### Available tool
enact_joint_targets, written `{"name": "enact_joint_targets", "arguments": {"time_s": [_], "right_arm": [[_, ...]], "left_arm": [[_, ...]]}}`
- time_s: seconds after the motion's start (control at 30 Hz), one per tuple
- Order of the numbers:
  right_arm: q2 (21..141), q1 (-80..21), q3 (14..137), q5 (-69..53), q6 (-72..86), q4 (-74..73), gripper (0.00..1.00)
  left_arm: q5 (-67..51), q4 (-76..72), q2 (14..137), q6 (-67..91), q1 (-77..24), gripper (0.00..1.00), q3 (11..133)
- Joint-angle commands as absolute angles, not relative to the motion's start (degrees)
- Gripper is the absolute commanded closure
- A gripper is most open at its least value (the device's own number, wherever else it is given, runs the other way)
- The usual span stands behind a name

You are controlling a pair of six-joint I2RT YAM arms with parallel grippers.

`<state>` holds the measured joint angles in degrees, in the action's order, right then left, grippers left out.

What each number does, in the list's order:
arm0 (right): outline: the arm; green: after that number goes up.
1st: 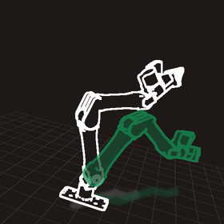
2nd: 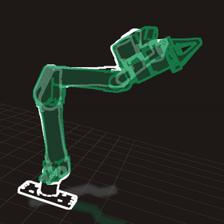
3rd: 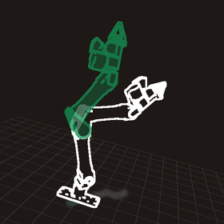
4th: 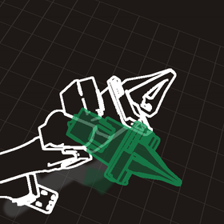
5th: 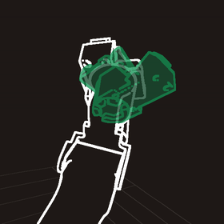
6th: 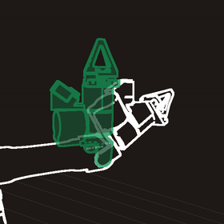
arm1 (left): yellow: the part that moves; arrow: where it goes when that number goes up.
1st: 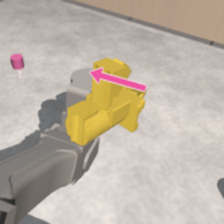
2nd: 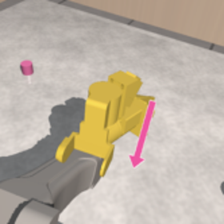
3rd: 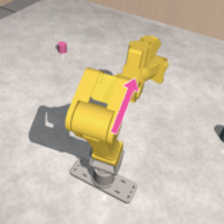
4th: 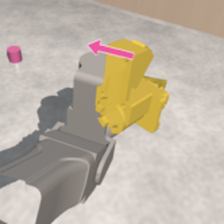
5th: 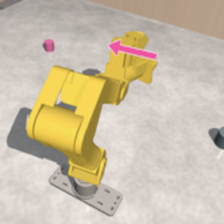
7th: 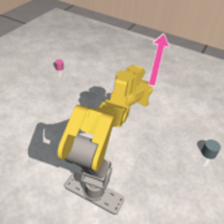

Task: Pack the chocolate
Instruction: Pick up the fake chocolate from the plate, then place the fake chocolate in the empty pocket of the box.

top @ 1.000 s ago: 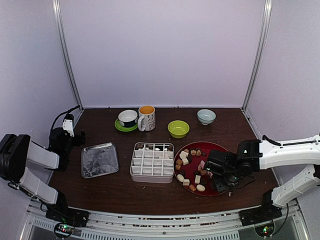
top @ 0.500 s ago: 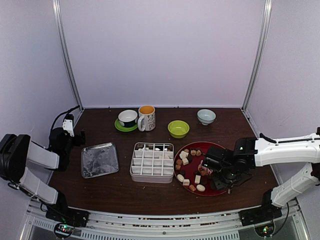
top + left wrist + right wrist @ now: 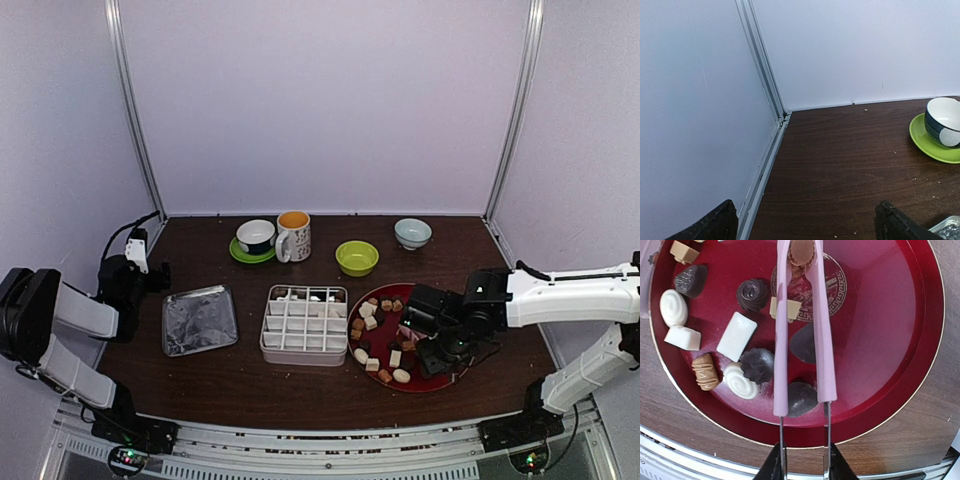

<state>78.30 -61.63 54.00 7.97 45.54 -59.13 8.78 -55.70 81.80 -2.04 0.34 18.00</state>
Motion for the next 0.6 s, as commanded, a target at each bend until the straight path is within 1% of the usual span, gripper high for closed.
{"name": "enact_joint_targets", "arguments": {"time_s": [0.0,0.2,0.37,0.57], "right_arm": [[75.9,-61.44,56.5,10.49,44.43,-60.1,0.77],[74.19,-61.59,59.34,10.24,41.61,-57.51,0.79],[74.03,-62.97,62.07,8.38,38.03,-51.56,0.79],[78.37,-64.72,66.43,6.5,35.14,-43.6,0.79]], "left_arm": [[8.35,-58.97,81.6,-2.59,0.79,0.02,18.46],[8.33,-58.98,81.61,-2.61,0.78,0.02,18.47],[8.3,-58.97,81.65,-2.57,0.79,0.02,18.46],[8.34,-59.02,81.65,-2.64,0.79,0.02,18.46]]}}
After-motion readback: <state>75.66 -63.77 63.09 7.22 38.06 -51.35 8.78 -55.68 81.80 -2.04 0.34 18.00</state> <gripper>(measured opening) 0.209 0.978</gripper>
